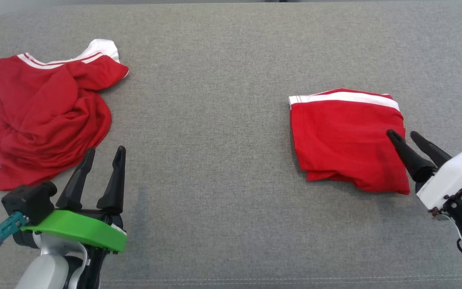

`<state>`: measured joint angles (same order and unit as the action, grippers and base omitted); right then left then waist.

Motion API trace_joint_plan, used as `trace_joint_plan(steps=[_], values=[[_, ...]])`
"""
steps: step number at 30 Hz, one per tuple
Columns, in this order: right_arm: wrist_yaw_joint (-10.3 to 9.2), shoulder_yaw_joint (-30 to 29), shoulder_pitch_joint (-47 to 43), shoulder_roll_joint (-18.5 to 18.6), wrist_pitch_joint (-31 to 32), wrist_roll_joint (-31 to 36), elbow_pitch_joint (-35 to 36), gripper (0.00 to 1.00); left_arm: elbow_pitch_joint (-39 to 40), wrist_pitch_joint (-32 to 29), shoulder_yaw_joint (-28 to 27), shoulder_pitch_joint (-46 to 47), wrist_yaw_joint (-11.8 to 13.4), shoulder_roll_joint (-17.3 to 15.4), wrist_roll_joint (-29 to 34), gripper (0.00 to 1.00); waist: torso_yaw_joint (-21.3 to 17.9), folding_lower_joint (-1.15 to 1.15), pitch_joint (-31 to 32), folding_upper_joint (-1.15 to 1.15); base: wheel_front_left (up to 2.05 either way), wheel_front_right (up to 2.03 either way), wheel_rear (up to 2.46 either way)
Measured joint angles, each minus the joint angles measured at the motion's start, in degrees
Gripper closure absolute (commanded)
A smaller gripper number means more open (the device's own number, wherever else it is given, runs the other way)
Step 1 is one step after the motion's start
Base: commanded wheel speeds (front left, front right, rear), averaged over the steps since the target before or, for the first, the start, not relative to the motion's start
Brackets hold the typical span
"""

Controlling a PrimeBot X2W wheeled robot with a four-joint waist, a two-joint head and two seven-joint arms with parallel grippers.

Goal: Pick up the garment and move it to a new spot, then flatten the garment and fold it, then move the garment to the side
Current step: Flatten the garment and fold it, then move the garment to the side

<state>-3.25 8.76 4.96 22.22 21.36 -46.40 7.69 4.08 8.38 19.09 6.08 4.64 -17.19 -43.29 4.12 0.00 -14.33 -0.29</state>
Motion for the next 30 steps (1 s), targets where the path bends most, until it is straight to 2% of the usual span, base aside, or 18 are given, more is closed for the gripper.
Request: trace_joint_plan(steps=[4,8,17,26,27,28,30], values=[[-1.94,-3.2,-2.2,0.3,-1.2,-0.1,-2.8,0.0,0.5,-0.4,0.9,0.0,0.0,0.0,0.0,0.0,-0.7,0.0,-0.5,0.0,0.0,0.0,0.0],[-2.35,-4.0,-2.1,-0.9,-1.6,-1.0,-4.3,0.0,1.1,-0.8,1.7,0.2,0.0,0.1,0.0,0.0,-0.8,0.0,-1.5,0.0,0.0,0.0,0.0],[-3.01,-5.6,2.8,-0.9,-1.5,-1.0,-9.2,0.0,2.0,-1.4,2.9,2.9,-0.1,0.4,0.1,0.0,0.6,0.0,-3.2,0.0,0.0,0.0,0.0],[-3.5,-3.8,6.9,-2.4,3.1,-1.1,-15.9,0.0,2.4,-1.8,3.5,4.8,-0.2,1.1,1.3,0.0,3.5,0.0,-5.7,0.0,0.0,0.0,0.0],[-3.5,-3.4,7.2,-2.5,3.5,-1.2,-16.1,0.63,2.4,-1.8,3.5,4.9,-0.2,1.1,1.3,0.0,3.8,0.0,-5.9,0.0,0.0,0.0,0.0],[-3.5,-3.3,7.7,-2.4,3.7,-1.4,-16.1,1.0,2.4,-1.8,3.5,5.0,-0.2,1.0,1.4,0.0,4.1,0.0,-6.2,0.0,0.0,0.0,0.0],[-3.49,-2.9,9.1,-2.3,4.6,-1.9,-15.8,1.0,2.6,-1.8,3.2,5.2,-0.2,1.0,1.5,0.0,4.6,0.0,-6.7,0.0,0.0,0.0,0.0]])
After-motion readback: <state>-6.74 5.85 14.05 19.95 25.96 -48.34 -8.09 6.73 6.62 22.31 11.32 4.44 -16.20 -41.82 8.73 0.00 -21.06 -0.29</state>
